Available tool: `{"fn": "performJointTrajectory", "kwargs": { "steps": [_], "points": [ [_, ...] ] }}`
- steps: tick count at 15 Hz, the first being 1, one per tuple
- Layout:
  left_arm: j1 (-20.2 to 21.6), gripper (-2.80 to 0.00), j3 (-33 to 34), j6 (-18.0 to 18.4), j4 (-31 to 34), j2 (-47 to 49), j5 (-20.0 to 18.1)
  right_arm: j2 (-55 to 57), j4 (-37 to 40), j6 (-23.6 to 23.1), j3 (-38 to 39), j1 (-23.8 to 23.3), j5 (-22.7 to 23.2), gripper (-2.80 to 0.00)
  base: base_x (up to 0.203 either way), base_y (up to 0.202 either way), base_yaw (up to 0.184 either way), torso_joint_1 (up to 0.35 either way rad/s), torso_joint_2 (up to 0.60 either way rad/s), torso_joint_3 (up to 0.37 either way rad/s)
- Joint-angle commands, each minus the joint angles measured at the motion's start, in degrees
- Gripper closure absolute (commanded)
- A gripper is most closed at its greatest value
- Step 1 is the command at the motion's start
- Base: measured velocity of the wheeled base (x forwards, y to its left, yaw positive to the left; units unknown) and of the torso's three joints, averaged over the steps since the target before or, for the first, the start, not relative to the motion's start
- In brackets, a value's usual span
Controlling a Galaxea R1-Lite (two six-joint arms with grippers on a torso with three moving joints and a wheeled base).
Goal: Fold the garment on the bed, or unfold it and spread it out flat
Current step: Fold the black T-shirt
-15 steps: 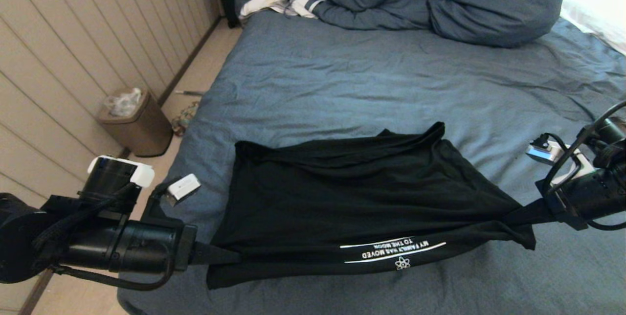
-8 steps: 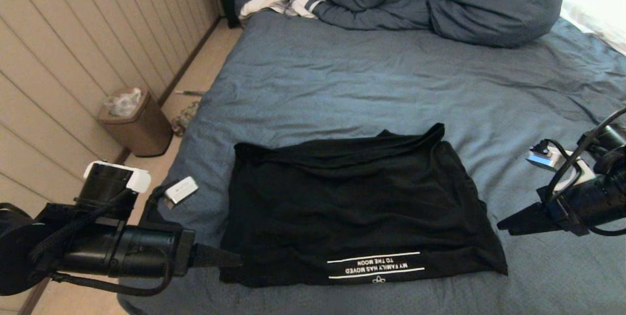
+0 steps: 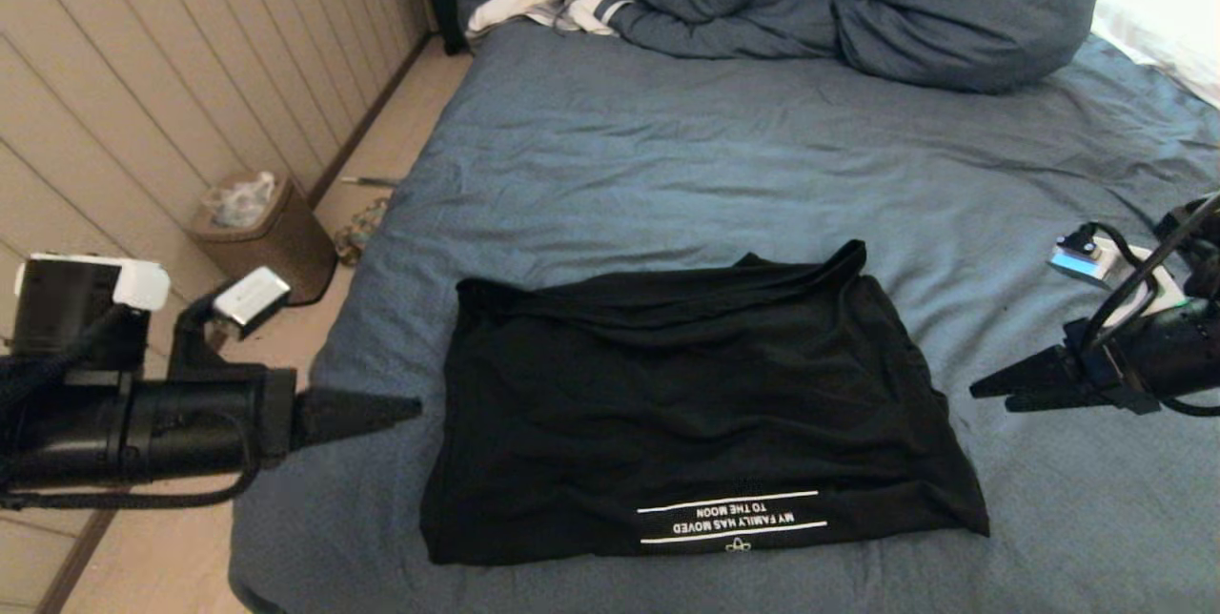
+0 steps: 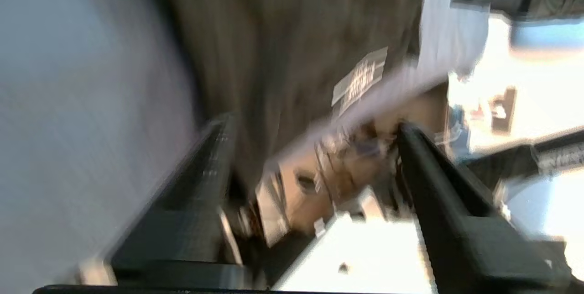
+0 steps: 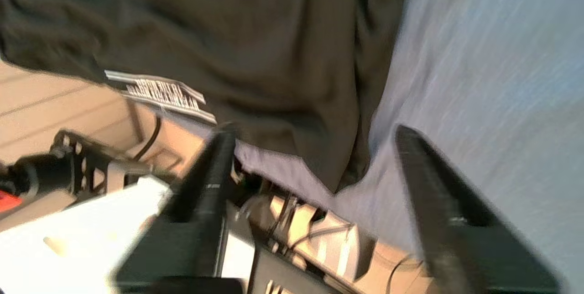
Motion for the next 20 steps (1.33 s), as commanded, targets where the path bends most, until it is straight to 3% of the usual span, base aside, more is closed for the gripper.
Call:
{"fn": "performJointTrajectory", "kwargs": {
  "steps": [1, 5, 8, 10, 13, 15, 20],
  "points": [
    [1.37, 0.00, -6.63, -0.39, 1.22, -0.21, 0.15, -0.10, 0.17, 1.26, -5.21, 2.26, 0.21, 0.00, 0.000, 0.000, 0.000, 0.000, 0.00, 0.000],
    [-4.46, 0.00, -19.01, -0.56, 5.01, 9.64, 1.87, 5.52, 0.01, 9.25, -18.28, 15.34, -0.78, 0.00, 0.000, 0.000, 0.000, 0.000, 0.00, 0.000],
    [-11.78, 0.00, -27.35, -0.36, 7.87, 17.33, 7.33, 12.43, -0.07, 14.51, -26.10, 22.50, -6.10, 0.00, 0.000, 0.000, 0.000, 0.000, 0.00, 0.000],
    [-16.39, 0.00, -30.39, 0.21, 9.38, 21.27, 11.19, 14.74, -0.12, 15.48, -29.01, 25.94, -9.38, 0.00, 0.000, 0.000, 0.000, 0.000, 0.00, 0.000],
    [-20.99, 0.00, -31.47, 3.97, 9.58, 25.65, 15.99, 18.62, -0.12, 15.56, -31.63, 29.47, -12.99, 0.00, 0.000, 0.000, 0.000, 0.000, 0.00, 0.000],
    [-22.25, 0.00, -32.30, 6.32, 9.51, 26.82, 18.56, 19.91, -0.11, 15.65, -31.28, 31.42, -13.09, 0.00, 0.000, 0.000, 0.000, 0.000, 0.00, 0.000],
    [-22.64, 0.00, -35.54, 7.53, 9.48, 30.54, 18.73, 22.55, -0.12, 15.74, -32.59, 35.29, -13.08, 0.00, 0.000, 0.000, 0.000, 0.000, 0.00, 0.000]
  ]
}}
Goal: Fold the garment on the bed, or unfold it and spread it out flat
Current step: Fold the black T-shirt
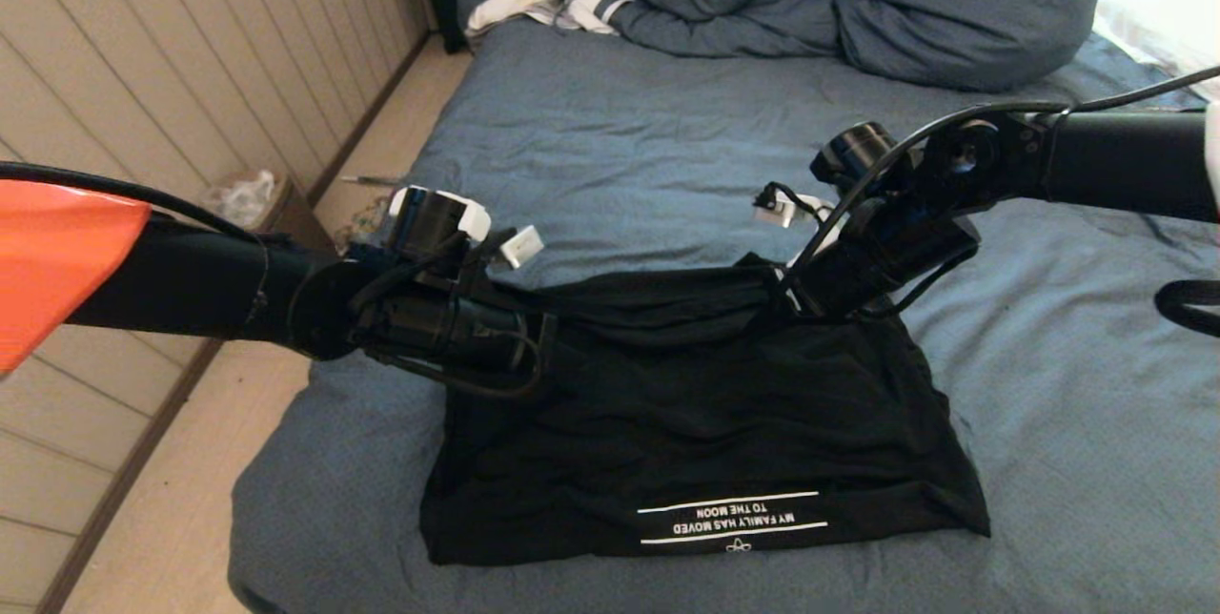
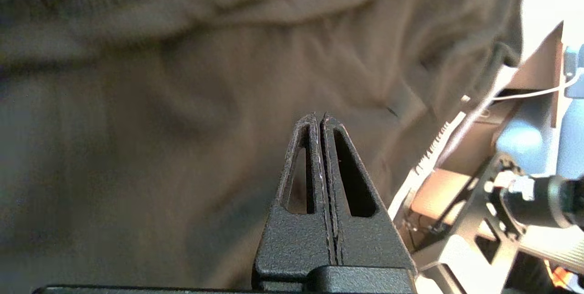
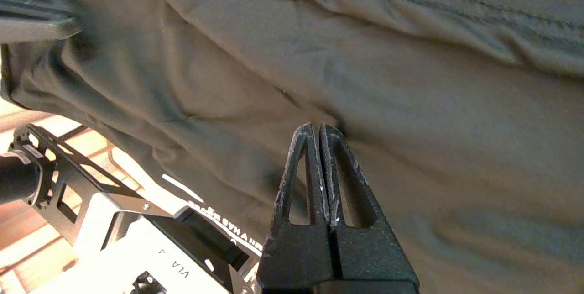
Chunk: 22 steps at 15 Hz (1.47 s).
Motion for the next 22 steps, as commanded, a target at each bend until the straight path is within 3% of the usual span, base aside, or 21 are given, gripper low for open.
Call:
{"fn": "performJointTrajectory", "kwargs": {
  "steps": [1, 3, 6, 10, 14, 18, 22],
  "points": [
    [-0.10, 0.00, -1.99, -0.05, -0.13, 3.50, -0.18, 1.63, 0.27, -0.03, -0.66, 1.80, 0.18, 0.00, 0.000, 0.000, 0.000, 0.000, 0.00, 0.000],
    [-0.08, 0.00, -5.61, -0.11, -0.17, 6.38, 0.20, 2.74, -0.02, -0.12, -1.28, 2.85, 0.18, 0.00, 0.000, 0.000, 0.000, 0.000, 0.00, 0.000],
    [-0.05, 0.00, -11.99, -0.27, -0.23, 10.72, 4.51, 3.56, -2.99, -0.12, -1.40, 3.94, -0.16, 0.00, 0.000, 0.000, 0.000, 0.000, 0.00, 0.000],
    [0.04, 0.00, -16.47, -1.52, -0.32, 13.24, 5.60, 5.51, -6.10, -0.12, -1.40, 3.97, -2.22, 0.00, 0.000, 0.000, 0.000, 0.000, 0.00, 0.000],
    [0.22, 0.00, -19.08, -5.72, -0.52, 11.36, 10.77, 7.05, -11.99, 0.91, -1.40, 4.84, -9.17, 0.00, 0.000, 0.000, 0.000, 0.000, 0.00, 0.000],
    [0.92, 0.00, -19.00, -6.72, -0.53, 6.47, 11.50, 8.45, -24.37, 6.29, -1.40, 5.29, -17.43, 0.00, 0.000, 0.000, 0.000, 0.000, 0.00, 0.000],
    [3.04, 0.00, -18.22, -6.88, -0.53, 7.54, 11.17, 9.21, -26.66, 6.73, -1.40, 4.50, -19.28, 0.00, 0.000, 0.000, 0.000, 0.000, 0.00, 0.000]
  ]
}}
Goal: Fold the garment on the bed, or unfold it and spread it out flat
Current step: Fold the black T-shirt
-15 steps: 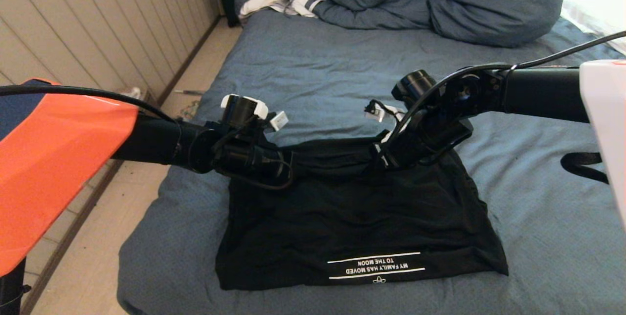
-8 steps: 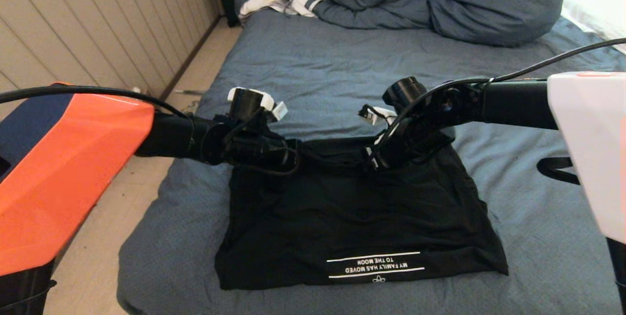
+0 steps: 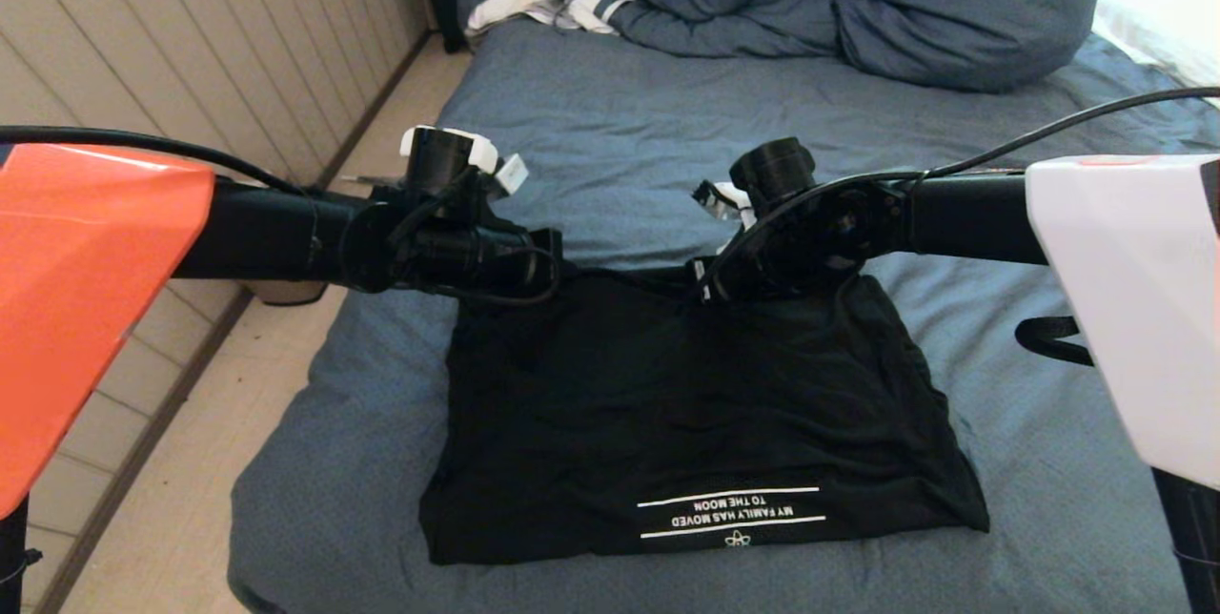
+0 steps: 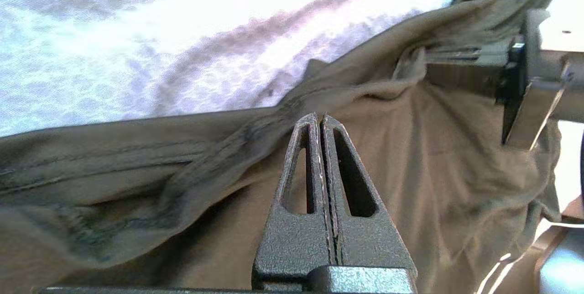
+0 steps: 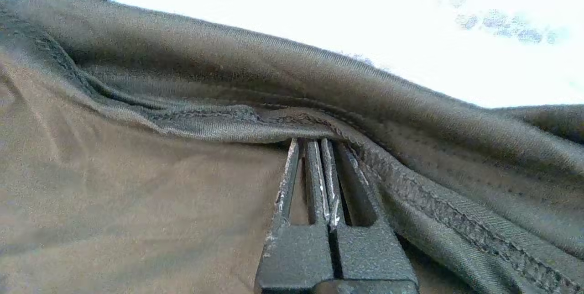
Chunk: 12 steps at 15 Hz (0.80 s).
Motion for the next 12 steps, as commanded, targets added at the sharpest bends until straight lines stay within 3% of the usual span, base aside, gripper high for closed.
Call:
{"fn": "performJointTrajectory", "kwargs": {
  "steps": [1, 6, 10, 12],
  "points": [
    [0.77, 0.00, 0.21, -0.31, -0.03, 0.29, -0.18, 0.45, -0.36, 0.21, 0.00, -0.28, -0.29, 0.00, 0.000, 0.000, 0.000, 0.000, 0.00, 0.000],
    [1.42, 0.00, 2.14, -0.52, -2.19, 0.64, -0.23, 0.99, -3.85, 0.56, 0.00, -1.44, -0.44, 0.00, 0.000, 0.000, 0.000, 0.000, 0.00, 0.000],
    [2.89, 0.00, 4.06, -2.20, -6.43, -1.39, 0.17, 1.10, -17.89, 5.53, 0.68, -2.12, -6.64, 0.00, 0.000, 0.000, 0.000, 0.000, 0.00, 0.000],
    [4.40, 0.00, 3.58, -2.97, -6.93, -1.98, 0.17, 1.06, -19.96, 6.11, 0.88, -2.12, -7.64, 0.00, 0.000, 0.000, 0.000, 0.000, 0.00, 0.000]
  ]
}}
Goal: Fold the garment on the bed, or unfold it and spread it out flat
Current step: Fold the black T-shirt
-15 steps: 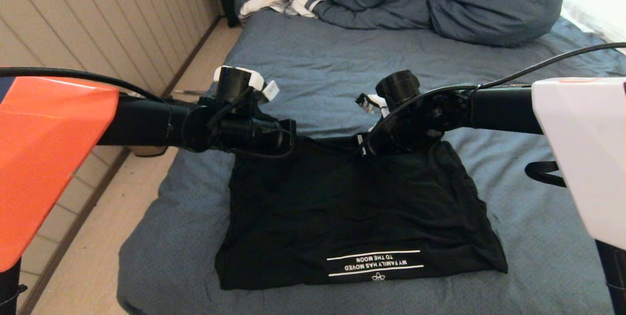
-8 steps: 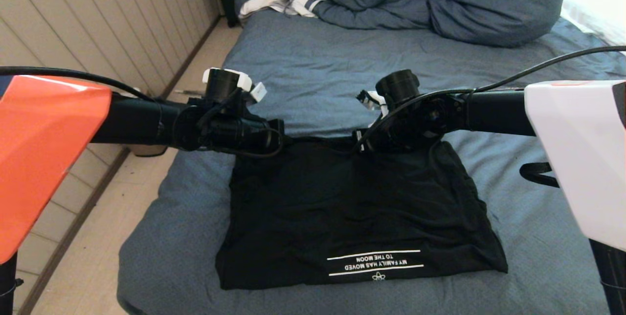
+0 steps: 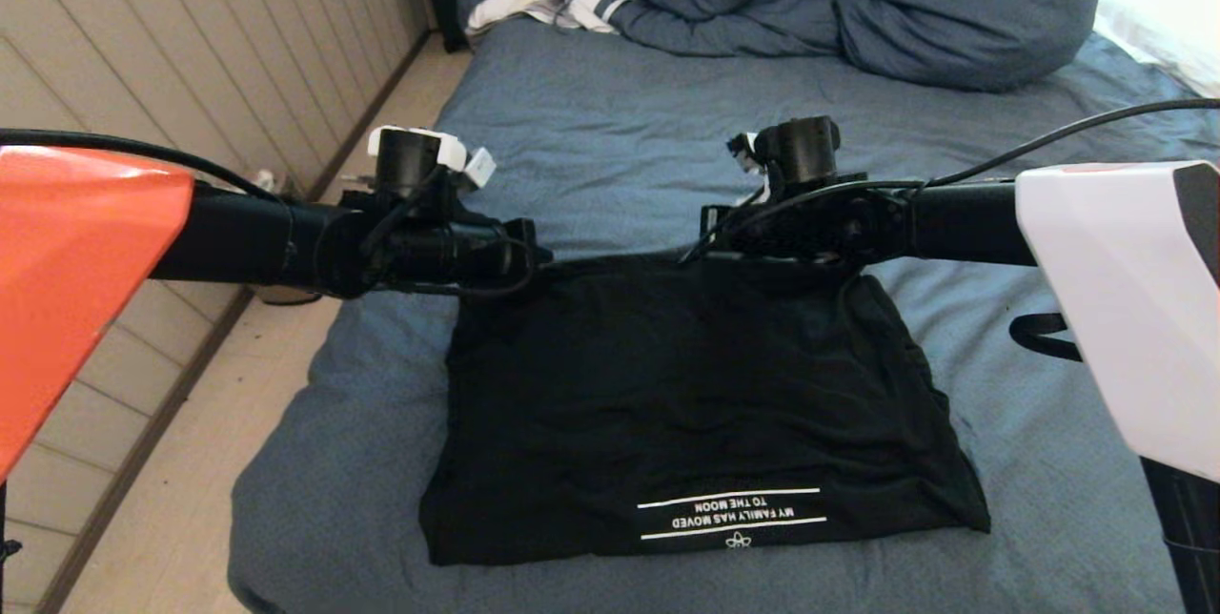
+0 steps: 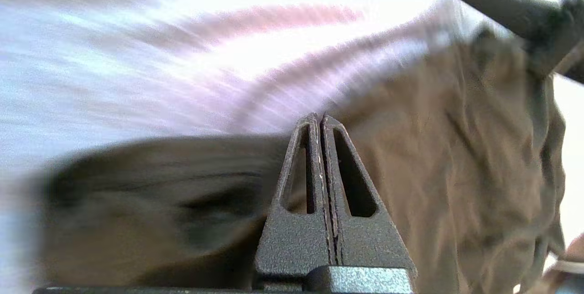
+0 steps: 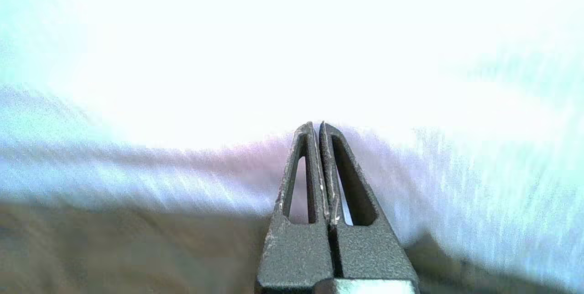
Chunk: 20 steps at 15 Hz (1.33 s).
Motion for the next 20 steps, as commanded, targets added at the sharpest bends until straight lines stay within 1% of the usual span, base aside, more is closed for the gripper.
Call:
{"fn": "performJointTrajectory", "kwargs": {
  "steps": [1, 4, 6, 7, 9, 12, 13, 14, 17, 20],
  "points": [
    [1.66, 0.00, -0.50, -1.12, -0.36, -1.18, -0.07, -0.17, -0.37, 0.18, 0.20, -0.08, -0.06, 0.00, 0.000, 0.000, 0.000, 0.000, 0.00, 0.000],
    [4.55, 0.00, -0.68, -3.20, -0.30, -4.08, -0.59, -2.30, -0.31, 0.34, 0.51, -0.11, -0.06, 0.00, 0.000, 0.000, 0.000, 0.000, 0.00, 0.000],
    [4.81, 0.00, 0.82, -3.35, 0.58, -6.84, -0.90, -5.68, 0.07, 0.20, 2.33, -0.10, 0.01, 0.00, 0.000, 0.000, 0.000, 0.000, 0.00, 0.000],
    [4.78, 0.00, 2.85, -3.22, 1.11, -8.02, -1.39, -7.48, 1.64, 0.20, 3.60, -0.10, 0.02, 0.00, 0.000, 0.000, 0.000, 0.000, 0.00, 0.000],
    [3.77, 0.00, 7.03, -2.97, 2.37, -10.53, -2.99, -10.31, 7.43, 0.57, 6.81, -0.23, 0.02, 0.00, 0.000, 0.000, 0.000, 0.000, 0.00, 0.000],
    [2.65, 0.00, 16.06, -2.07, 2.52, -14.35, -5.95, -12.94, 8.25, 1.45, 12.47, -4.21, 0.02, 0.00, 0.000, 0.000, 0.000, 0.000, 0.00, 0.000],
    [2.53, 0.00, 18.29, -1.02, 2.43, -14.68, -6.41, -13.44, 8.31, 1.28, 14.16, -5.72, 0.03, 0.00, 0.000, 0.000, 0.000, 0.000, 0.00, 0.000],
    [2.48, 0.00, 19.16, -0.16, 2.36, -14.00, -6.74, -13.46, 8.23, 1.15, 15.86, -6.90, 0.07, 0.00, 0.000, 0.000, 0.000, 0.000, 0.00, 0.000],
    [2.46, 0.00, 17.67, -0.01, 2.19, -8.94, -6.90, -12.08, 8.07, 1.58, 17.44, -9.00, 0.46, 0.00, 0.000, 0.000, 0.000, 0.000, 0.00, 0.000],
    [2.48, 0.00, 13.15, -0.02, 2.09, -3.61, -6.86, -10.25, 7.98, 1.60, 16.43, -10.18, 0.73, 0.00, 0.000, 0.000, 0.000, 0.000, 0.00, 0.000]
  ]
}}
